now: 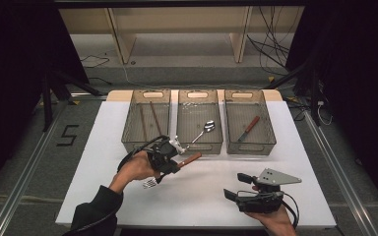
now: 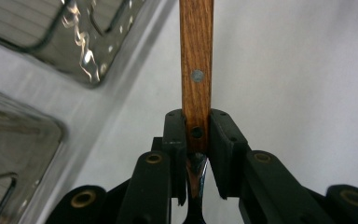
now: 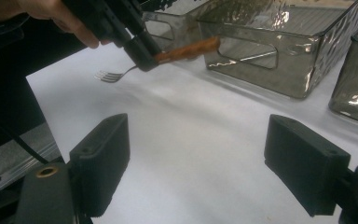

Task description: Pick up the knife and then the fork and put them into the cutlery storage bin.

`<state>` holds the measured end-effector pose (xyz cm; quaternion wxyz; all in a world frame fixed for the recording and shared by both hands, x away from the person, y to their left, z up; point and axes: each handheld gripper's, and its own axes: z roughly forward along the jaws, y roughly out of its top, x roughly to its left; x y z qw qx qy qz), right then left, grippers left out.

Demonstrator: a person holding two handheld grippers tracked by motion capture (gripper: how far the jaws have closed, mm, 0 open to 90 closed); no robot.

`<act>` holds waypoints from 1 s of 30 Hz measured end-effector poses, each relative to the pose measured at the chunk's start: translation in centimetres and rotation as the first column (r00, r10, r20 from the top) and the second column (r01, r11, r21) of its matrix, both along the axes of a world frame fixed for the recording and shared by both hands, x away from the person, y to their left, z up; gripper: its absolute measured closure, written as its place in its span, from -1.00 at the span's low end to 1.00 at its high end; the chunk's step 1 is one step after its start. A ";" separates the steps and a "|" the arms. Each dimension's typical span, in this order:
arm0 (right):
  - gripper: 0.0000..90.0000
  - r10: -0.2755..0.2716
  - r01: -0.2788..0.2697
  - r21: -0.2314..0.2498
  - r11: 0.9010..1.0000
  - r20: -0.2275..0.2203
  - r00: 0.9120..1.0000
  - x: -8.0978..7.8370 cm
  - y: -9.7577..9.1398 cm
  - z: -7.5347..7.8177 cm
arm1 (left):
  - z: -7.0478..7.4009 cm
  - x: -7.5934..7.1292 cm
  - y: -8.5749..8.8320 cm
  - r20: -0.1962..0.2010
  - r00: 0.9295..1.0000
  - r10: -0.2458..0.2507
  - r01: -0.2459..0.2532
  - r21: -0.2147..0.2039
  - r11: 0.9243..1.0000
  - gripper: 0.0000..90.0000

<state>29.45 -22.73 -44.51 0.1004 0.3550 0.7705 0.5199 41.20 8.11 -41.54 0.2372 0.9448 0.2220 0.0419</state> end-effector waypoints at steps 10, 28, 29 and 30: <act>-0.49 -0.002 0.002 0.003 1.000 -0.002 1.000 0.0 -0.1 0.0 | 1.9 0.9 -2.2 0.015 0.999 0.033 -0.031 -0.129 0.991 0.71; -0.49 -0.001 0.001 0.010 1.000 0.001 1.000 -0.1 -0.1 0.1 | 5.4 3.8 -8.5 0.058 0.997 0.058 -0.040 -0.270 0.962 0.71; -0.49 0.000 0.000 0.010 1.000 0.002 1.000 -0.1 -0.1 0.1 | 5.5 3.9 -8.8 0.061 0.996 0.057 -0.038 -0.273 0.961 0.71; -0.49 0.000 0.000 0.010 1.000 0.001 1.000 -0.1 -0.1 0.1 | 5.7 4.1 -9.2 0.065 0.996 0.063 -0.042 -0.285 0.958 0.71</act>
